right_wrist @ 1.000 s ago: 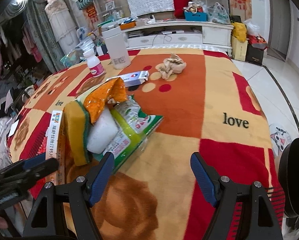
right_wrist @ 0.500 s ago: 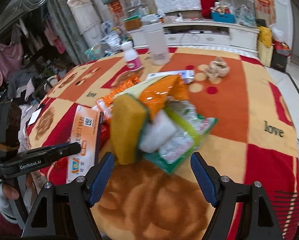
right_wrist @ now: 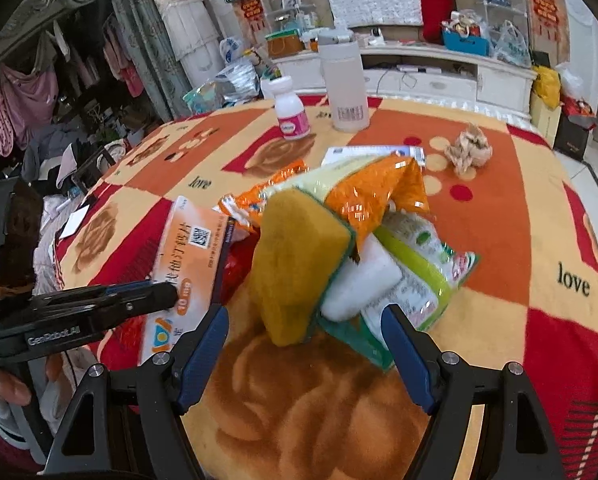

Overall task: Collect trash
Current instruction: 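Grasp the orange-white medicine box with the left tool while the right tool grasps the yellow sponge, then lift the orange-white box with the left tool while the right tool lifts the yellow sponge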

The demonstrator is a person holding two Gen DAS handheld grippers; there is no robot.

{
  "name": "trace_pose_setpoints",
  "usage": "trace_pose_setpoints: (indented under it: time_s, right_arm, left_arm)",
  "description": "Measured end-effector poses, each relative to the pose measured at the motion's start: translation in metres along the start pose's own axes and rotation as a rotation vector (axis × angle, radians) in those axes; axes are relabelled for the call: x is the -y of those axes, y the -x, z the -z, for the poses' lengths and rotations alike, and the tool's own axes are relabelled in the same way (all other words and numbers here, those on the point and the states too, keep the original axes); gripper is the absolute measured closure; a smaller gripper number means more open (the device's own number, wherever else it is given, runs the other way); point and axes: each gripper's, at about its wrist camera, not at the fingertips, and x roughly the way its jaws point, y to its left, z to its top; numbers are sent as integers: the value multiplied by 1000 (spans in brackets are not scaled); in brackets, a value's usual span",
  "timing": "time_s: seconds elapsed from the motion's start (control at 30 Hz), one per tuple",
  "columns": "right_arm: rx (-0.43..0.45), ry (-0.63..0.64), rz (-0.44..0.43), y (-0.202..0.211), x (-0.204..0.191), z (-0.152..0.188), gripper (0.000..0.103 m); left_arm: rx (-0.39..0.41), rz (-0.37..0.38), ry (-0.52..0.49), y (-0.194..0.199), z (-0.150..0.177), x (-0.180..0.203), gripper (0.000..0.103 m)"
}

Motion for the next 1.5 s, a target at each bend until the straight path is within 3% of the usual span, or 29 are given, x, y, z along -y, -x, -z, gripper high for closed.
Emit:
trace_pose_setpoints:
  time_s: [0.3, 0.37, 0.4, 0.57, 0.77, 0.9, 1.1, 1.17, 1.3, 1.37, 1.5]
  right_arm:
    - [30, 5, 25, -19, 10, -33, 29]
    - [5, -12, 6, -29, 15, -36, 51]
    - [-7, -22, -16, -32, 17, -36, 56]
    - [8, -4, -85, -20, 15, -27, 69]
    - [57, -28, -137, 23, 28, -24, 70]
    - [29, -61, -191, 34, 42, -22, 70]
    - [-55, -59, -126, 12, 49, -5, 67]
    - [-63, -58, -96, 10, 50, 1, 58]
    - [-62, -60, -105, 12, 50, 13, 58]
    - [-31, -70, -122, 18, 51, 16, 70]
    - [3, -66, -153, 28, 50, 16, 75]
  left_arm:
    - [27, 12, 17, 8, -10, -5, 84]
    - [29, 13, 18, 9, -10, -4, 84]
    - [30, 13, 17, 9, -10, -4, 84]
    - [25, 25, 13, 9, -13, 1, 84]
    - [54, 65, -20, 18, -22, 21, 84]
    - [57, 75, -44, 16, -26, 35, 84]
    - [43, 67, -50, 11, -24, 44, 84]
    - [37, 60, -48, 10, -22, 44, 84]
    - [32, 58, -40, 8, -21, 43, 84]
    - [33, 59, -42, 9, -21, 43, 84]
    - [38, 60, -44, 12, -19, 43, 84]
